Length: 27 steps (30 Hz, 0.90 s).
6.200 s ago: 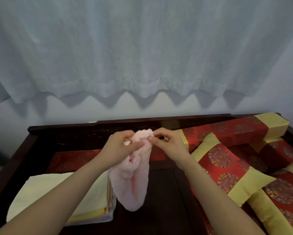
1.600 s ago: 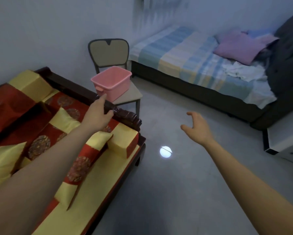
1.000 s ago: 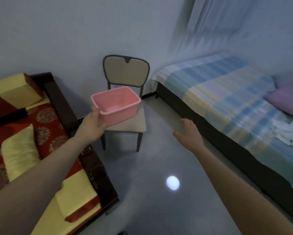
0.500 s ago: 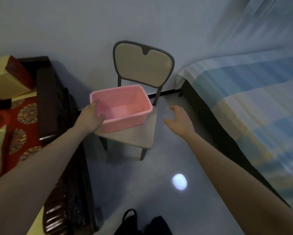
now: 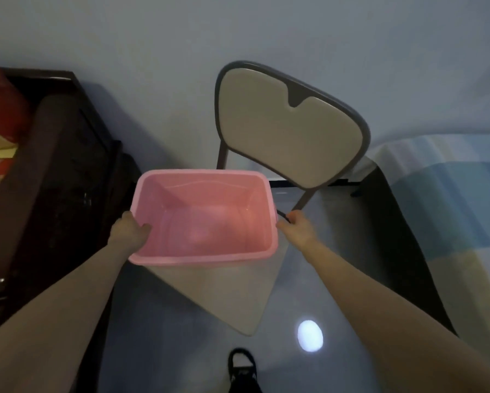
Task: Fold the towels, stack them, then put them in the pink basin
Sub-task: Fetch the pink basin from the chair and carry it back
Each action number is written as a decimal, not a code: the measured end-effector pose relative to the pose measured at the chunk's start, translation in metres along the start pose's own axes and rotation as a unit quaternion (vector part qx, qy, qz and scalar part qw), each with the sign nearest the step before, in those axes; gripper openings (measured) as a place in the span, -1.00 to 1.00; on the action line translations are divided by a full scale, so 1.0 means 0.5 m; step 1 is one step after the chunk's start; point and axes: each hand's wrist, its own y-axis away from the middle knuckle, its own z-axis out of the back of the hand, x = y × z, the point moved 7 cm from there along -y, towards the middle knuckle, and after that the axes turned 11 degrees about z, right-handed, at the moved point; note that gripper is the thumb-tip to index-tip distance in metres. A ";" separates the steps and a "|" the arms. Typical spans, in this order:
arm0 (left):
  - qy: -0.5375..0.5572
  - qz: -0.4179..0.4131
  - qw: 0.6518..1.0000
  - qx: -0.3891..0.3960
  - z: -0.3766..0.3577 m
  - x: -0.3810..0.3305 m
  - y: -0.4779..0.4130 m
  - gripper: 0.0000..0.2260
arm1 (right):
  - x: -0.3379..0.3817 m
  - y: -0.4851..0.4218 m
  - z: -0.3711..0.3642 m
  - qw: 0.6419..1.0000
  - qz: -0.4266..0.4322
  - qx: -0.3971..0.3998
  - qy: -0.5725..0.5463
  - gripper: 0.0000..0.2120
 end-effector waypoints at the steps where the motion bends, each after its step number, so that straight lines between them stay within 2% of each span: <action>1: 0.006 0.013 1.000 -0.006 -0.010 0.004 -0.017 -0.55 | -0.016 -0.027 -0.013 0.999 -0.022 0.006 -0.036 -0.62; 4: 0.032 0.040 0.998 -0.030 -0.016 0.016 -0.047 -0.56 | -0.053 -0.076 -0.049 0.987 -0.086 0.022 -0.133 -0.87; 7: 0.052 0.063 0.996 -0.032 -0.010 0.034 -0.059 -0.54 | -0.075 -0.102 -0.066 0.976 -0.113 0.022 -0.184 -0.79; 9: 0.097 0.087 0.991 -0.014 -0.011 0.055 -0.061 -0.64 | -0.072 -0.106 -0.064 0.971 -0.123 0.006 -0.205 -0.77; 11: 0.179 0.132 0.975 -0.003 -0.008 0.081 -0.059 -0.74 | -0.072 -0.117 -0.055 0.966 -0.136 -0.020 -0.219 -0.77; 14: 0.282 0.192 0.940 0.009 -0.019 0.119 -0.081 -0.64 | -0.087 -0.149 -0.053 0.955 -0.158 -0.047 -0.247 -0.80; 18: 0.349 0.170 0.922 0.011 -0.037 0.116 -0.094 -0.85 | -0.086 -0.173 -0.061 0.944 -0.160 -0.050 -0.285 -0.85; 20: 0.371 0.153 0.915 0.037 -0.040 0.093 -0.088 -0.78 | -0.084 -0.182 -0.061 0.941 -0.160 -0.046 -0.295 -0.82; 24: 0.396 0.189 0.887 0.143 -0.032 0.082 -0.081 -0.48 | -0.083 -0.188 -0.053 0.930 -0.185 0.007 -0.317 -0.59; 27: 0.402 0.211 0.872 0.183 -0.002 0.103 -0.057 -0.43 | -0.069 -0.187 -0.030 0.925 -0.186 0.057 -0.326 -0.53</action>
